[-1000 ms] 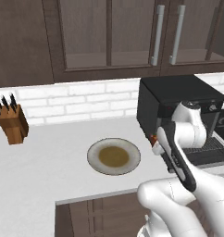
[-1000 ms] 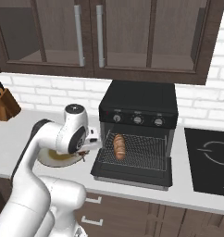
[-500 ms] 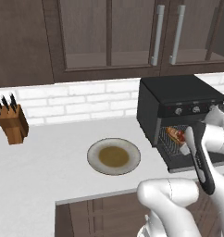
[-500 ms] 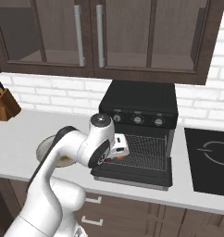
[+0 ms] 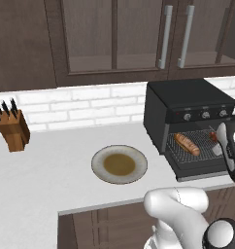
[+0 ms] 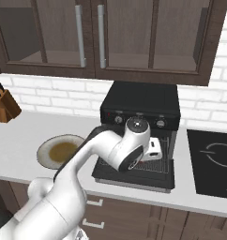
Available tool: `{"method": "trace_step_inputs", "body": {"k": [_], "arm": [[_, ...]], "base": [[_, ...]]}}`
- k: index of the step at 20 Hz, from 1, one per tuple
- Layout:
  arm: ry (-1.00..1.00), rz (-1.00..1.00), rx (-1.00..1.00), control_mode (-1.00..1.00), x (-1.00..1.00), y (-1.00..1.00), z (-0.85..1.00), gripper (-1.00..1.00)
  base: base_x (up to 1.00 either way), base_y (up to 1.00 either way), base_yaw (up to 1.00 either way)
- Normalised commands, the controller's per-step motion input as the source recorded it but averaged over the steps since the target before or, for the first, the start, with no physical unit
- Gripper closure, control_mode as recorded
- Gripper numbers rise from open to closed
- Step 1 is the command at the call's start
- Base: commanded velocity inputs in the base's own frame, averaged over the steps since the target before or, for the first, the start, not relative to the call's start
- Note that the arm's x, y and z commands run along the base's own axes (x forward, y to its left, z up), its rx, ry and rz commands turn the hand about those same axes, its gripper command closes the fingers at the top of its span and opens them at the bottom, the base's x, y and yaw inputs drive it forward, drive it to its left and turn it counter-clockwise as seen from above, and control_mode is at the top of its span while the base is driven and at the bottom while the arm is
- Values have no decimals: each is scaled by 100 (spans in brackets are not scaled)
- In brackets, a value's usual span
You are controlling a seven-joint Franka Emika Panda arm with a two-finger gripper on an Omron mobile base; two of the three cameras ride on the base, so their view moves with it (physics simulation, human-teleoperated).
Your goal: Pick up the kebab skewer and baguette bread, and place them inside the toaster oven. Close the toaster oven door and start by setting the timer.
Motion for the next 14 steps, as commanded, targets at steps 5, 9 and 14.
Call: {"method": "trace_step_inputs", "body": {"k": [5, 9, 14], "arm": [[0, 0, 6, -100, 36, -31, -16, 100], [0, 0, 4, -100, 54, -9, -16, 100], [0, 0, 3, -100, 34, -10, -34, 100]], "base": [[0, 0, 0], [0, 0, 0], [0, 0, 0]]}}
